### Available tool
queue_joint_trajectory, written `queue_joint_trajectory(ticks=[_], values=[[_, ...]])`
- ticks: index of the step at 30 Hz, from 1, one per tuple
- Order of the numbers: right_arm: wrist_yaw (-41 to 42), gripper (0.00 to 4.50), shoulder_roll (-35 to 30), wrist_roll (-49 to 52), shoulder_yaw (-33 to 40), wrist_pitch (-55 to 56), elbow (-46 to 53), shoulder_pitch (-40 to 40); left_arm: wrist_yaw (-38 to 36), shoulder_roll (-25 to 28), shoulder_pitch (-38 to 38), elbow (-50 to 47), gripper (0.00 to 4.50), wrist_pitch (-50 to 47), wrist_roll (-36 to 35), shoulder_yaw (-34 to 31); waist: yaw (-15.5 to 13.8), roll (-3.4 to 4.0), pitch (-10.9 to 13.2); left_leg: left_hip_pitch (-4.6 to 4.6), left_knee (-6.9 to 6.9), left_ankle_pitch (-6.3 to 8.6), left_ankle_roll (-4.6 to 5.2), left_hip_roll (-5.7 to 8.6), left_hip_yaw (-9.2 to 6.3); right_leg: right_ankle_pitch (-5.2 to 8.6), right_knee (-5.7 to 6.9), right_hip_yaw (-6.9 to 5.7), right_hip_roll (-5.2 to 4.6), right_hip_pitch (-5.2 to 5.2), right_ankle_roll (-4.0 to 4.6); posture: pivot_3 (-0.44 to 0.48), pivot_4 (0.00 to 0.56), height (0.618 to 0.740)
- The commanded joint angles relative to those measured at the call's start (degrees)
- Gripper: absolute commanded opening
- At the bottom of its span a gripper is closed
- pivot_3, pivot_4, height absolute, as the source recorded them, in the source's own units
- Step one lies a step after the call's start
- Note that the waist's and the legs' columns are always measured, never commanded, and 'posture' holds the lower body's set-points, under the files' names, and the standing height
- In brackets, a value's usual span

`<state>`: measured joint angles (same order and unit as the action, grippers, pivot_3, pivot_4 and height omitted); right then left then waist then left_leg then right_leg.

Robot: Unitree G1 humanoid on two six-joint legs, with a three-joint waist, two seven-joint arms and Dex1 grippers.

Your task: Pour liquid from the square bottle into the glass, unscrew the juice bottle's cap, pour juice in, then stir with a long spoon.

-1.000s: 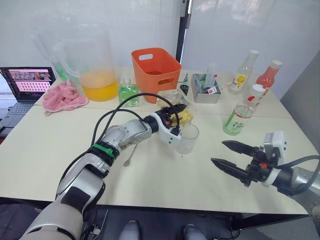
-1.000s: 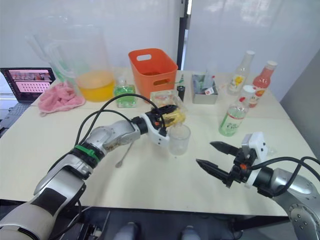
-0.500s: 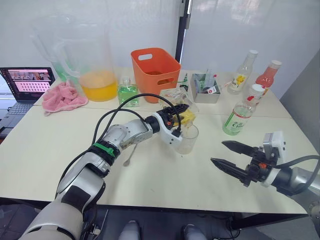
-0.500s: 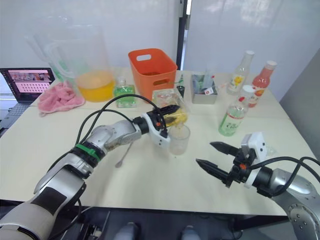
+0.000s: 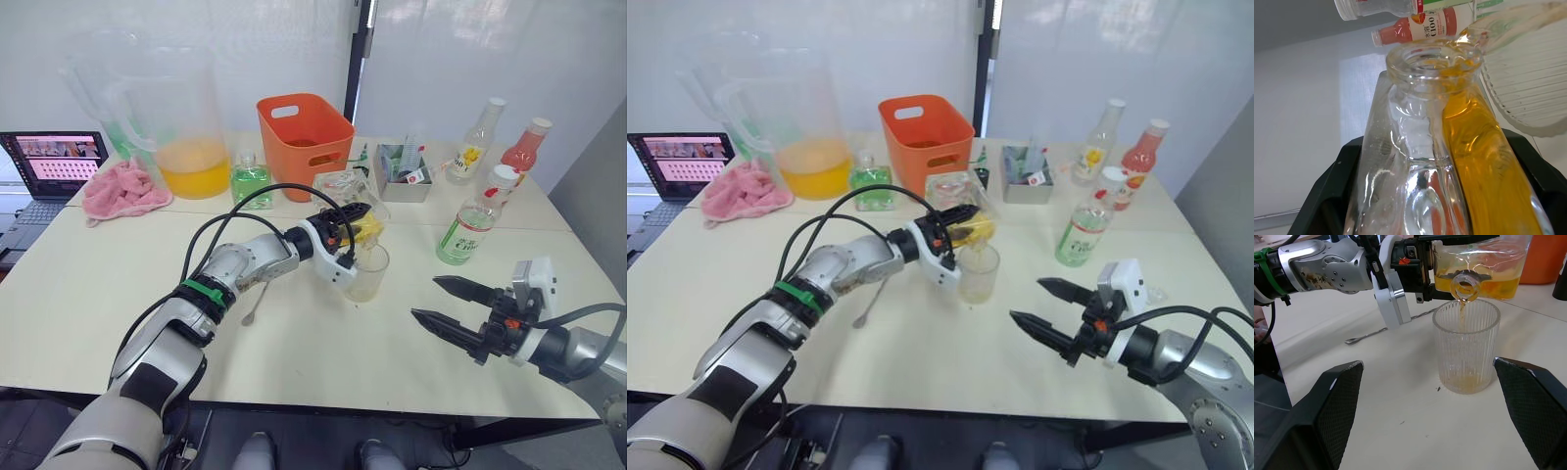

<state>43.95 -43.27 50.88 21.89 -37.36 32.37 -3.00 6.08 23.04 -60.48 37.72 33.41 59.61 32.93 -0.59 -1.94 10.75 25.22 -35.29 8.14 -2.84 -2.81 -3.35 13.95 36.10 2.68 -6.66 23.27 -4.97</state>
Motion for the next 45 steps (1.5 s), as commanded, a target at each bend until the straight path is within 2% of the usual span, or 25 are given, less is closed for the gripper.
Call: queue_joint_trajectory(ticks=[1,12,28,36,45], values=[[0.31,4.49,-0.06,1.25,0.47,0.33,0.59,0.68,2.87,-0.16,-3.87,-3.07,2.82,-0.96,-0.68,-1.41,0.0,0.0,0.0,0.0,0.0,0.0,0.0,0.0,0.0,0.0,0.0,0.0,0.0,0.0,0.0,0.0,0.15,0.74],[0.71,4.49,-0.21,1.01,0.01,0.46,0.21,0.88,2.87,0.01,-3.82,-3.24,2.82,-1.28,-0.8,-1.4,-0.01,0.0,0.0,0.0,0.0,0.0,0.0,0.0,0.0,0.0,0.0,0.0,0.0,0.0,0.0,0.0,0.15,0.74],[2.03,4.49,-0.91,0.64,-0.37,0.35,-1.21,1.92,0.94,-0.76,-3.0,-2.54,2.82,-1.52,-5.46,-3.02,0.03,0.0,0.0,0.0,0.0,-0.01,-0.01,0.0,0.0,-0.01,0.0,0.0,0.0,0.0,0.0,0.0,0.15,0.74],[3.5,4.49,-1.69,-0.06,-1.41,0.21,-2.54,3.46,-1.62,-0.91,-0.92,-3.42,2.82,-0.56,-12.67,-5.31,0.09,0.0,0.0,0.0,0.0,-0.01,-0.01,0.0,0.0,-0.02,0.01,0.0,0.0,0.0,0.02,0.0,0.15,0.74],[5.05,4.49,-2.62,-0.67,-3.41,0.14,-4.6,6.37,-8.82,-1.32,3.32,-8.19,2.82,-2.83,-22.8,-9.94,0.12,0.01,0.0,-0.01,-0.01,-0.03,-0.04,0.0,-0.02,-0.1,0.04,0.0,0.0,0.0,0.15,0.0,0.15,0.74]])
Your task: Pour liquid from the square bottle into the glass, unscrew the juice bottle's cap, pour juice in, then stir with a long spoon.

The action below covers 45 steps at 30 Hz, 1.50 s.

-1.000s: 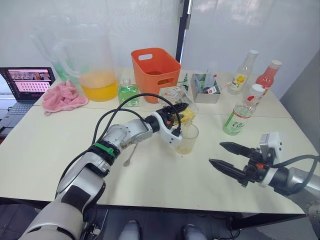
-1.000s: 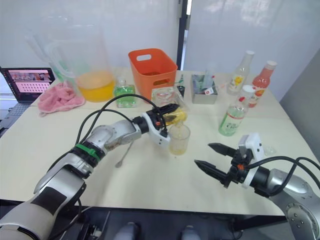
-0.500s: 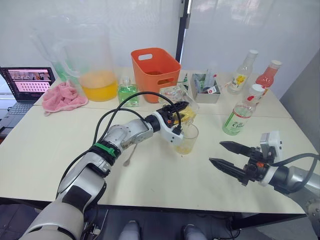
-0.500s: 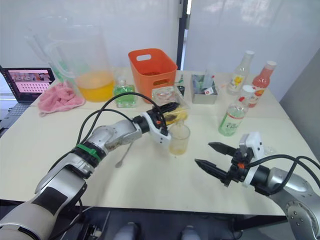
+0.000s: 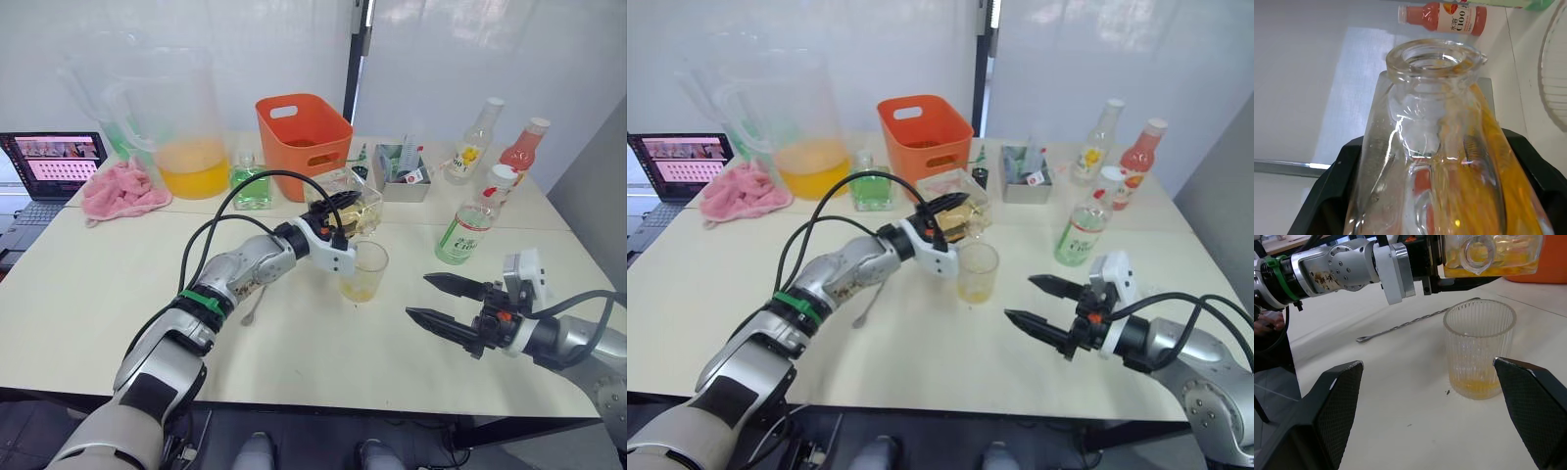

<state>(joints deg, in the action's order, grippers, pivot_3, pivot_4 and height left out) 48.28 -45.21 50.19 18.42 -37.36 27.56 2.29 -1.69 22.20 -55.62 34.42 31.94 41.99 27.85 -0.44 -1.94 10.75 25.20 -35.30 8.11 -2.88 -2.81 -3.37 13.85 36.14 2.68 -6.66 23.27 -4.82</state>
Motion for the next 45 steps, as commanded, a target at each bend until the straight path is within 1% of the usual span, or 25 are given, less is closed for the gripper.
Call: queue_joint_trajectory(ticks=[1,5,8,9,12,14,17,19,22,24,28,30,36,38,41,45], values=[[0.88,4.49,-0.73,-0.04,-0.09,0.17,0.04,1.24,-2.04,-0.66,-1.38,-5.21,2.82,-1.69,-6.55,-5.46,-0.04,0.0,0.0,0.0,0.0,-0.01,-0.02,0.0,0.0,0.0,0.0,0.0,0.0,0.0,0.0,0.0,0.15,0.74],[1.56,4.49,-0.75,-0.47,-0.74,0.41,-0.65,1.84,-7.27,-1.99,-0.74,-7.26,2.82,-2.88,-13.17,-7.9,-0.03,0.0,0.0,0.0,0.0,-0.02,-0.03,0.0,0.0,-0.02,-0.01,0.0,0.0,0.0,0.0,0.0,0.15,0.74],[2.46,4.49,-1.0,-1.2,-1.45,0.78,-1.25,2.21,-11.83,-3.12,0.38,-10.55,2.82,-4.06,-18.02,-9.11,-0.15,0.0,0.0,0.0,0.0,-0.02,-0.03,0.0,0.0,-0.04,-0.01,0.0,0.0,-0.01,0.04,0.0,0.15,0.74],[2.78,4.49,-0.98,-1.27,-1.61,0.8,-1.51,2.47,-13.71,-3.89,0.71,-12.05,2.82,-5.83,-20.72,-10.15,-0.22,0.0,0.0,0.0,0.0,-0.02,-0.03,0.0,0.0,-0.05,-0.02,0.0,0.0,-0.01,0.04,0.0,0.15,0.74],[3.92,4.49,-0.96,-1.66,-2.09,0.92,-2.35,3.32,-19.19,-6.69,1.03,-16.61,2.82,-16.24,-30.37,-14.71,-0.14,0.0,0.0,0.0,-0.02,-0.03,-0.05,0.0,0.0,-0.06,-0.02,0.0,0.0,-0.03,0.04,0.0,0.15,0.74],[4.32,4.49,-0.91,-1.9,-2.18,0.94,-2.59,3.56,-20.77,-7.26,1.24,-18.45,2.82,-20.15,-32.29,-15.94,0.07,0.0,0.0,0.0,-0.03,-0.04,-0.04,0.0,-0.01,-0.06,0.01,0.0,0.0,-0.03,0.04,0.0,0.15,0.74],[5.7,4.49,-0.98,-2.24,-2.73,1.23,-3.79,5.22,-20.55,-9.05,1.63,-23.31,2.82,-34.3,-38.36,-21.42,0.96,0.01,0.0,-0.06,-0.03,-0.04,-0.03,-0.01,-0.05,-0.06,0.06,0.01,0.05,-0.04,0.04,0.0,0.15,0.74],[6.25,4.49,-0.98,-2.4,-2.88,1.37,-4.2,5.74,-20.46,-9.56,1.92,-25.88,2.82,-39.75,-40.37,-23.23,1.53,0.01,0.0,-0.06,-0.03,-0.07,0.0,-0.01,-0.05,-0.06,0.08,0.02,0.05,-0.04,0.04,0.0,0.15,0.74],[7.48,4.49,-1.15,-2.66,-3.53,1.14,-5.13,7.08,-18.85,-9.38,1.98,-28.99,2.82,-48.98,-44.6,-28.35,1.68,0.01,0.0,-0.09,-0.03,-0.08,0.02,-0.02,-0.09,-0.06,0.1,0.02,0.09,-0.04,0.04,0.0,0.15,0.74],[8.14,4.49,-1.2,-2.86,-3.86,1.05,-5.7,7.78,-18.08,-8.63,1.88,-29.33,2.82,-53.0,-46.24,-30.88,1.53,0.01,0.0,-0.09,-0.03,-0.09,0.03,-0.02,-0.1,-0.07,0.11,0.02,0.09,-0.04,0.05,0.0,0.15,0.74],[9.2,4.49,-1.17,-3.28,-4.77,0.85,-7.02,9.5,-13.84,-5.45,1.67,-25.37,2.82,-59.69,-47.46,-36.7,1.58,0.01,0.0,-0.1,-0.03,-0.09,0.03,-0.02,-0.11,-0.08,0.1,0.02,0.1,-0.05,0.05,0.0,0.15,0.74],[9.7,4.49,-1.22,-3.42,-5.06,0.6,-7.31,9.93,-12.19,-3.94,1.85,-24.36,2.82,-61.44,-47.35,-38.03,1.58,0.01,0.0,-0.1,-0.03,-0.09,0.03,-0.03,-0.12,-0.08,0.1,0.01,0.11,-0.05,0.05,0.0,0.15,0.74],[10.27,4.49,-1.43,-3.53,-5.16,0.2,-7.67,10.47,-10.09,-1.25,3.02,-23.1,2.82,-65.05,-48.71,-41.59,0.81,0.0,0.0,-0.02,-0.03,-0.1,0.01,-0.02,-0.14,-0.1,0.01,0.01,0.11,-0.05,0.06,0.0,0.15,0.74],[10.35,4.49,-1.55,-3.58,-5.29,-0.08,-7.77,10.83,-10.15,0.07,4.36,-22.52,2.82,-65.87,-49.21,-43.03,0.65,0.0,0.0,-0.01,-0.03,-0.11,0.0,-0.02,-0.14,-0.1,-0.02,0.01,0.11,-0.07,0.06,0.0,0.15,0.74],[10.21,4.49,-1.64,-3.26,-5.29,-0.64,-7.56,11.07,-10.81,1.46,6.86,-23.23,2.82,-65.89,-49.93,-43.56,0.82,0.0,0.0,-0.02,-0.03,-0.1,0.0,-0.02,-0.14,-0.11,-0.02,0.01,0.12,-0.06,0.07,0.0,0.15,0.74],[9.98,4.49,-1.71,-2.88,-5.09,-1.24,-7.22,11.12,-11.61,2.22,10.06,-23.63,2.82,-65.58,-51.25,-44.35,1.07,-0.01,0.0,-0.02,-0.03,-0.11,-0.01,-0.02,-0.15,-0.12,0.0,0.01,0.12,-0.06,0.09,0.0,0.15,0.74]])
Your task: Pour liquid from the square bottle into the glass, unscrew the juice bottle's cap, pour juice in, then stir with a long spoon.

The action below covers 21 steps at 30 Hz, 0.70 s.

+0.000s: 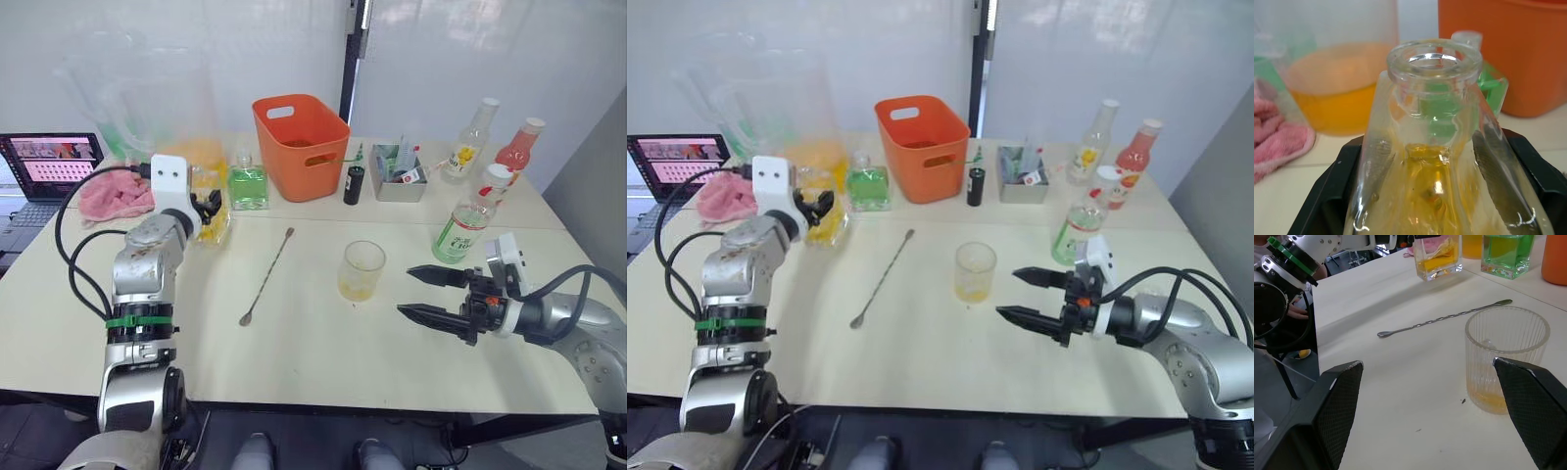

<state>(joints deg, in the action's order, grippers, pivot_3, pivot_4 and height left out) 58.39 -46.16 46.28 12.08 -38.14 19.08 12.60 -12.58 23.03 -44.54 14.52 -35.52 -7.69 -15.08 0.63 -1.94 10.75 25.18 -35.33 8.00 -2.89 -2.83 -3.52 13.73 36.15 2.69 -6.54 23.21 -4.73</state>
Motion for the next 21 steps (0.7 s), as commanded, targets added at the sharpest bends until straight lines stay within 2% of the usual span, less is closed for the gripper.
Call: queue_joint_trajectory(ticks=[1,12,14,16,21], values=[[-0.2,4.49,-0.77,1.03,1.28,-0.57,1.34,0.81,-0.58,1.45,-0.63,-3.48,2.82,1.82,-1.79,-1.57,-0.06,-0.01,0.0,0.0,0.0,0.0,0.0,0.0,0.0,0.0,0.0,0.0,0.0,0.0,0.0,0.0,0.15,0.74],[-0.01,4.49,-1.15,1.15,1.93,-1.23,1.45,0.72,-2.43,2.09,3.2,-3.07,2.82,3.67,-3.49,-1.68,0.05,-0.01,0.0,-0.02,0.0,-0.04,-0.06,0.0,-0.02,-0.02,0.02,-0.01,0.01,-0.02,0.01,0.0,0.15,0.74],[-0.07,4.5,-1.23,1.25,1.88,-1.3,1.36,0.86,-2.29,2.46,3.07,-3.0,3.87,4.21,-3.99,-2.18,0.05,-0.01,0.0,-0.03,0.0,-0.04,-0.06,0.0,-0.02,-0.02,0.02,-0.01,0.01,-0.02,0.01,0.0,0.15,0.74],[-0.1,4.5,-1.27,1.28,1.8,-1.35,1.34,1.0,-2.18,2.49,2.79,-3.25,4.47,5.04,-4.88,-2.86,0.06,-0.01,0.0,-0.03,0.0,-0.04,-0.06,0.0,-0.02,-0.02,0.02,-0.01,0.01,-0.02,0.01,0.0,0.15,0.74],[-0.42,4.5,-1.17,1.51,1.68,-1.65,1.59,1.41,-2.48,2.89,2.0,-4.9,4.47,8.05,-5.98,-3.73,0.07,-0.01,0.0,-0.04,0.0,-0.04,-0.06,-0.01,-0.02,-0.03,0.02,0.0,0.01,-0.03,0.02,0.0,0.15,0.74]])
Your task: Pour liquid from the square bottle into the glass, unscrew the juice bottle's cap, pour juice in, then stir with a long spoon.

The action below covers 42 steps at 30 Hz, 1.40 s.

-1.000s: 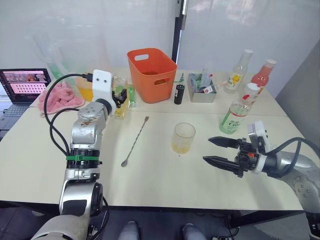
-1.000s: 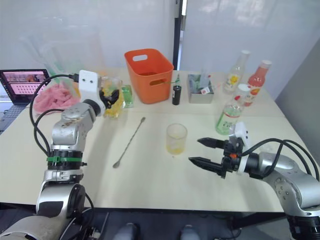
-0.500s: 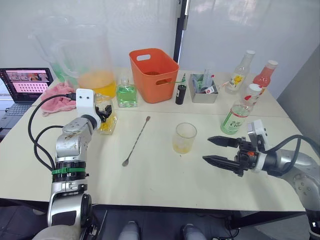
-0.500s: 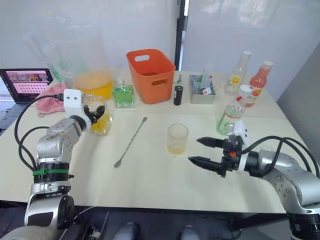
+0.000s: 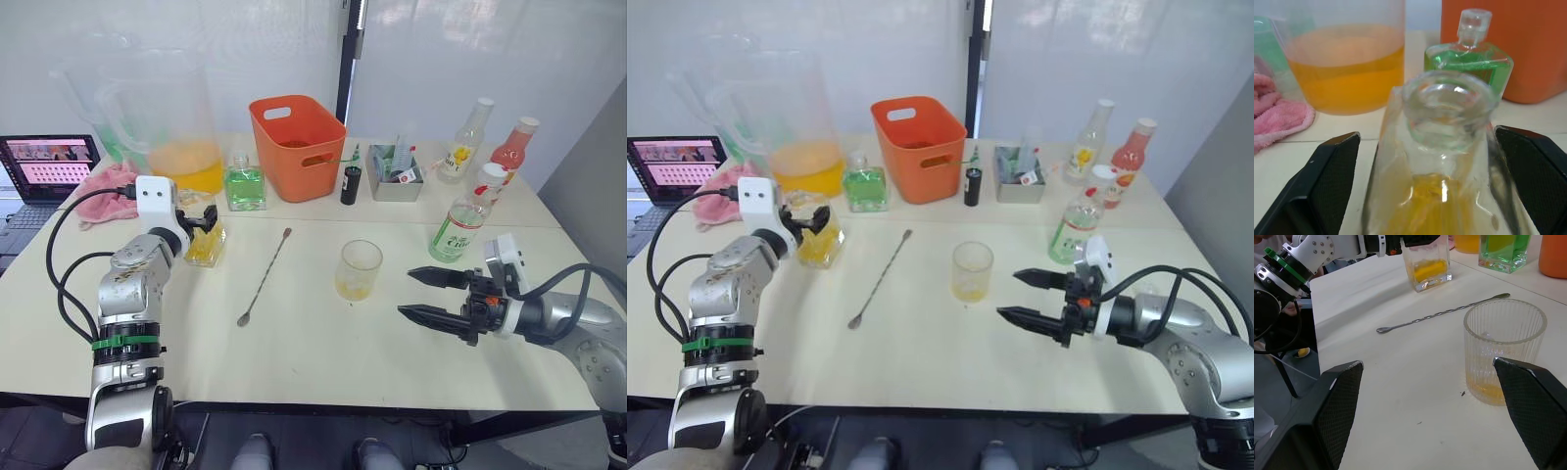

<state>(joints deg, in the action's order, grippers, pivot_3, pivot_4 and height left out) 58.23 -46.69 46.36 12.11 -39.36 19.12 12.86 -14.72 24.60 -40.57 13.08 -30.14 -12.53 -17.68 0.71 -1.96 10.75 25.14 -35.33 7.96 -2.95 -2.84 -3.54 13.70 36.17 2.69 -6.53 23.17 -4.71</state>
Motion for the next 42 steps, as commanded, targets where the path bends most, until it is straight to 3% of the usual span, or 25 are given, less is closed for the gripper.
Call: queue_joint_trajectory(ticks=[1,13,17,19,23,27,30,35,42], values=[[-0.25,4.5,-0.66,1.45,1.68,-0.47,1.56,1.16,-0.34,1.44,-2.02,-3.68,4.47,3.03,-1.28,-1.16,0.0,0.0,0.0,0.0,0.0,0.0,0.0,0.0,0.0,0.0,0.0,0.0,0.0,0.0,0.0,0.0,0.15,0.74],[-0.56,4.5,-0.77,1.59,1.81,-1.03,1.92,1.53,-5.49,5.54,-10.94,-8.41,4.47,6.36,-2.04,3.23,-0.18,0.0,0.0,0.0,0.0,-0.02,-0.04,0.0,0.0,-0.01,-0.07,0.0,0.0,-0.05,-0.04,0.0,0.15,0.74],[-0.55,4.5,-0.73,1.52,1.63,-1.08,1.76,1.88,-16.36,8.0,-11.16,-14.67,4.47,0.84,-7.28,7.66,0.05,0.01,0.0,-0.02,0.0,-0.02,-0.04,0.0,0.0,-0.01,-0.04,0.0,0.0,-0.05,-0.04,0.0,0.15,0.74],[-0.37,4.5,-0.74,1.65,1.58,-1.2,1.55,2.0,-22.66,10.62,-9.15,-19.79,4.47,-3.61,-11.49,9.5,0.36,0.01,0.0,-0.02,0.0,-0.02,-0.04,0.0,0.0,-0.01,-0.04,0.01,0.01,-0.03,-0.04,0.0,0.15,0.74],[-0.29,4.5,-0.27,0.93,1.76,-0.16,1.16,2.02,-28.54,14.02,-3.81,-27.27,4.47,-6.86,-15.96,10.13,0.85,0.02,0.0,-0.04,0.03,-0.02,-0.03,-0.06,0.01,0.01,-0.01,0.04,0.05,0.0,-0.03,0.0,0.15,0.74],[-0.8,4.5,1.45,-3.95,1.18,5.66,-2.03,1.83,-28.83,15.24,3.43,-30.75,4.47,-1.77,-13.03,10.57,0.58,0.01,0.0,-0.08,0.03,-0.04,-0.01,-0.07,0.01,0.03,-0.02,0.05,0.05,-0.04,-0.06,0.0,0.15,0.74],[-1.52,4.5,3.03,-7.34,1.66,10.67,-4.49,1.41,-26.29,13.83,10.68,-33.55,4.47,0.81,-12.88,7.34,0.54,0.03,-0.01,-0.11,0.04,-0.06,0.02,-0.07,0.06,0.04,-0.07,0.1,0.05,-0.06,-0.12,0.0,0.15,0.74],[-0.78,4.5,3.85,-9.36,3.2,14.49,-8.64,-0.39,-29.41,16.97,22.35,-34.11,4.47,-1.12,-15.31,4.26,0.28,0.03,-0.01,-0.12,0.04,-0.06,0.02,-0.09,0.07,0.03,-0.04,0.11,0.07,-0.02,-0.08,0.0,0.15,0.74],[-1.09,4.5,5.14,-11.78,6.88,20.59,-13.26,-5.47,-34.37,17.29,33.0,-28.83,4.47,4.37,-17.13,-2.41,0.0,0.05,-0.01,-0.12,0.05,-0.06,0.02,-0.1,0.08,0.14,-0.08,0.11,0.06,-0.02,0.08,0.0,0.15,0.74]])
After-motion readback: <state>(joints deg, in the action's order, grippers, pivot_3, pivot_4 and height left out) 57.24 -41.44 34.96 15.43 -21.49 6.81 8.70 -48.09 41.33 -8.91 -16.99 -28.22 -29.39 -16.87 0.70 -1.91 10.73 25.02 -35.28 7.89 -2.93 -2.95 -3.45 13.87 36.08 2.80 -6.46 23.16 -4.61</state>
